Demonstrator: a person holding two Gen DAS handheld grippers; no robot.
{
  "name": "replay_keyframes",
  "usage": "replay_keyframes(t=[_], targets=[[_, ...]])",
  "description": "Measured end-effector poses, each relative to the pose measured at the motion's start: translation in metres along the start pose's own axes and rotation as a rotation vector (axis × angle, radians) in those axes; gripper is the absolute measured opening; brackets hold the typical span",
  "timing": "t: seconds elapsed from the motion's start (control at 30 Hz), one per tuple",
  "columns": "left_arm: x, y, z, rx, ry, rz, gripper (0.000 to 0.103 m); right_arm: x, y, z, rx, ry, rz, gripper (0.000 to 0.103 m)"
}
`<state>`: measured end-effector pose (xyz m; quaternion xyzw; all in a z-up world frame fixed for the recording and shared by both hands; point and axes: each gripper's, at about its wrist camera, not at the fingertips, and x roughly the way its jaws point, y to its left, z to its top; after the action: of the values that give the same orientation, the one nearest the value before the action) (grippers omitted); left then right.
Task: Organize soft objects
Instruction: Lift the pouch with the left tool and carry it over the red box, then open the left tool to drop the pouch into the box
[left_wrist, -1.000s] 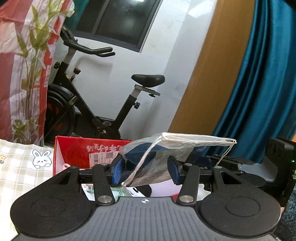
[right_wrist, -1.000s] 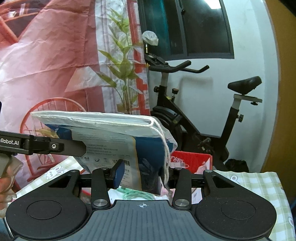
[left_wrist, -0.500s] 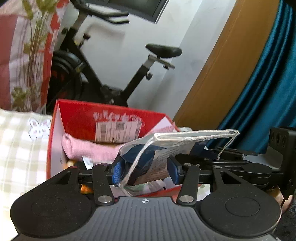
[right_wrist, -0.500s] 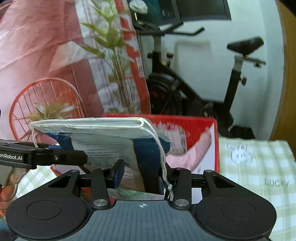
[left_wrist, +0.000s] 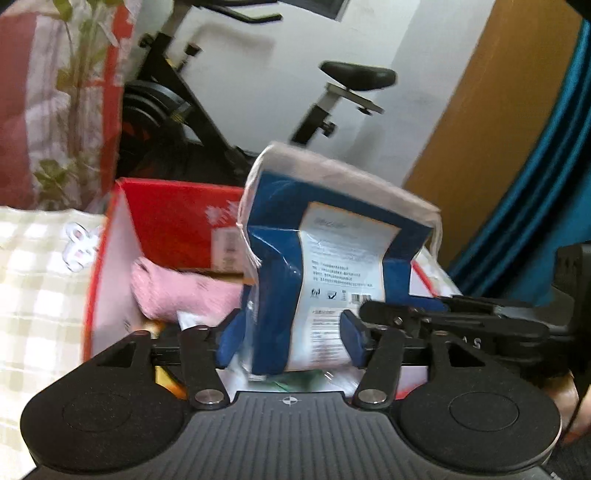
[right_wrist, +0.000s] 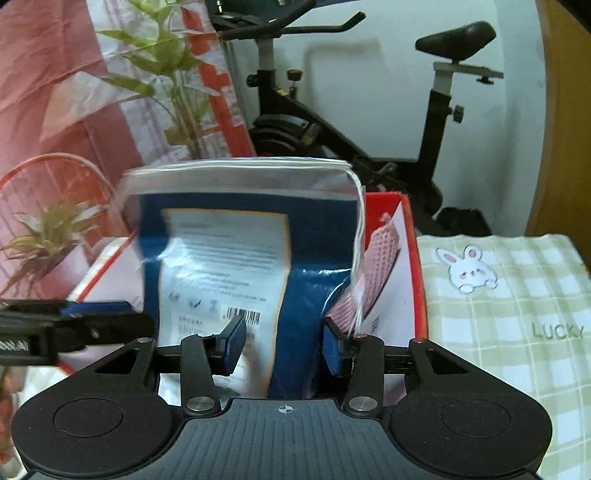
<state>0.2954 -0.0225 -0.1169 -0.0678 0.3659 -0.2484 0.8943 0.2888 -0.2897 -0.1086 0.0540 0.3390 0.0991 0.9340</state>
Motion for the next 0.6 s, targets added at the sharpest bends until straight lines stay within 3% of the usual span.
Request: replay_keyframes(t=[0.1,0.27,0.53,0.6], targets=[[-0.007,0.001,0.004,0.016,-0.035,0.042,0.072,0.003,0.005,-0.001,-0.048,-0.027,-0.034,0.045],[-0.015,-0.002,0.004,0.059,-0.062,0.1,0.089,-0.005,0.007,-0.002,-0.074,-0.079,-0.05,0.06],[-0.034,-0.008,0.003,0.061,-0.102,0.125,0.103,-0.032,0.006,-0.006,-0.071,-0.156,-0.082,0.101],[-0.041,-0.01,0.002,0.067,-0.118,0.141,0.103,-0.04,0.006,-0.009,-0.063,-0.171,-0.086,0.103]])
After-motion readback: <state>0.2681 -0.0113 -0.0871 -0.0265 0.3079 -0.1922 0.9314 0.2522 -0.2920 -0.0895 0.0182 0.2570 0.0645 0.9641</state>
